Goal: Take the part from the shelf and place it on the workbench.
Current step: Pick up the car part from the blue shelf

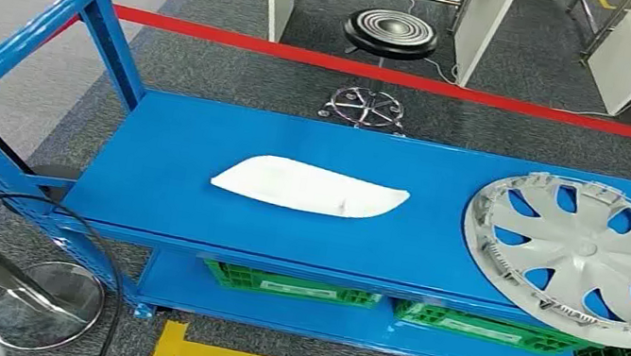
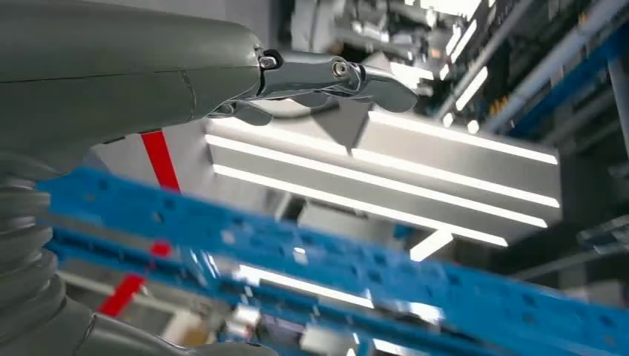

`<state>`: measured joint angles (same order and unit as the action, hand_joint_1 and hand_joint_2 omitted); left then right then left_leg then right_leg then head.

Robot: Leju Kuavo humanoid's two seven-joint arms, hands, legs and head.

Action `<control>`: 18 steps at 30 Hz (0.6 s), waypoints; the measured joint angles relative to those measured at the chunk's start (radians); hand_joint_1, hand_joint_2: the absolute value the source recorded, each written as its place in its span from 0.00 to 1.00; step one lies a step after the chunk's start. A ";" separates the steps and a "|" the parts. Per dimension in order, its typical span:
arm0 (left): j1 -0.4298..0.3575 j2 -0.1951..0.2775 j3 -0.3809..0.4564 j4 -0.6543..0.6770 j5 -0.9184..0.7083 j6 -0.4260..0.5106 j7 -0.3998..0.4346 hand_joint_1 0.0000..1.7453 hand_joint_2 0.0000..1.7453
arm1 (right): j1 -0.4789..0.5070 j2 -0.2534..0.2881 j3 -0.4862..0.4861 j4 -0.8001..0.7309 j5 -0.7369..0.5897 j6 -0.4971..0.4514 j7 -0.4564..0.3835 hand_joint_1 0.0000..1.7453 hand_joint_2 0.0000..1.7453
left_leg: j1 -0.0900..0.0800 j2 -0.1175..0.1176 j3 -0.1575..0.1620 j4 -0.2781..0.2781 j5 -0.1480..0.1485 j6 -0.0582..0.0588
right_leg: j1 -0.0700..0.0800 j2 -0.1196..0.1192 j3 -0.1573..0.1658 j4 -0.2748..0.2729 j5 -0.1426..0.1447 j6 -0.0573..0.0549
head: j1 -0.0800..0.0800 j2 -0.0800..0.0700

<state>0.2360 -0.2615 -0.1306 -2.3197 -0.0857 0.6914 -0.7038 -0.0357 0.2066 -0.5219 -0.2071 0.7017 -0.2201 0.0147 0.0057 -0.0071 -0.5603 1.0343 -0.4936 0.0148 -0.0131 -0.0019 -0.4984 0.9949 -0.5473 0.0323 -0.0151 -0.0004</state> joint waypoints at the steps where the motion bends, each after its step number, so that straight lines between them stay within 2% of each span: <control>1: -0.007 0.005 -0.013 0.005 -0.003 0.000 0.000 0.00 1.00 | 0.000 0.000 0.000 0.000 0.001 0.001 0.000 0.00 0.00 | 0.000 0.000 0.000 0.000 0.000 0.000 | 0.000 0.000 0.000 0.000 0.000 0.000 | 0.000 0.000; 7: -0.078 0.061 -0.141 0.060 -0.022 0.000 0.000 0.00 1.00 | -0.003 0.000 -0.001 0.000 0.012 0.011 0.005 0.00 0.00 | 0.000 0.000 0.000 0.000 0.000 0.000 | 0.000 0.000 0.001 0.000 0.000 0.000 | 0.000 0.000; 9: -0.101 0.079 -0.184 0.078 -0.026 0.000 0.000 0.00 0.50 | -0.004 0.000 -0.001 0.000 0.016 0.013 0.009 0.00 0.00 | 0.000 0.000 0.000 0.000 0.000 0.000 | 0.000 0.000 0.002 0.000 0.000 0.000 | 0.000 0.000; 11: -0.120 0.093 -0.220 0.097 -0.032 -0.002 0.000 0.00 0.50 | -0.005 0.000 -0.001 0.000 0.022 0.016 0.013 0.00 0.00 | 0.000 0.000 0.000 0.000 0.000 0.000 | 0.000 0.000 0.003 0.000 0.000 0.000 | 0.000 0.000; 12: -0.128 0.098 -0.233 0.109 -0.034 -0.005 0.000 0.00 0.75 | -0.006 0.000 -0.002 0.001 0.025 0.017 0.016 0.00 0.00 | 0.000 0.000 0.000 0.000 0.000 0.000 | 0.000 0.000 0.003 0.000 0.000 0.000 | 0.000 0.000; 16: -0.147 0.105 -0.265 0.175 -0.017 -0.047 0.002 0.00 0.75 | -0.008 0.000 -0.002 0.001 0.039 0.018 0.028 0.00 0.00 | 0.000 0.000 0.000 0.000 0.000 0.000 | 0.000 0.000 0.001 0.000 0.000 0.000 | 0.000 0.000; 17: -0.153 0.106 -0.270 0.193 -0.007 -0.062 0.003 0.00 1.00 | -0.008 0.000 -0.002 0.002 0.043 0.019 0.030 0.00 0.00 | 0.000 0.000 0.000 0.000 0.000 0.000 | 0.000 0.000 0.000 0.000 0.000 0.000 | 0.000 0.000; 18: -0.160 0.108 -0.275 0.213 -0.001 -0.080 0.003 0.00 1.00 | -0.008 0.000 -0.002 0.002 0.046 0.020 0.031 0.00 0.00 | 0.000 0.000 0.000 0.000 0.000 0.000 | 0.000 0.000 0.000 0.000 0.000 0.000 | 0.000 0.000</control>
<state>0.0760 -0.1537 -0.4057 -2.1072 -0.0867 0.6119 -0.7012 -0.0438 0.2068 -0.5238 -0.2056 0.7481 -0.1997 0.0456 0.0057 -0.0069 -0.5603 1.0344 -0.4936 0.0149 -0.0132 -0.0016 -0.4986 0.9949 -0.5472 0.0323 -0.0149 -0.0004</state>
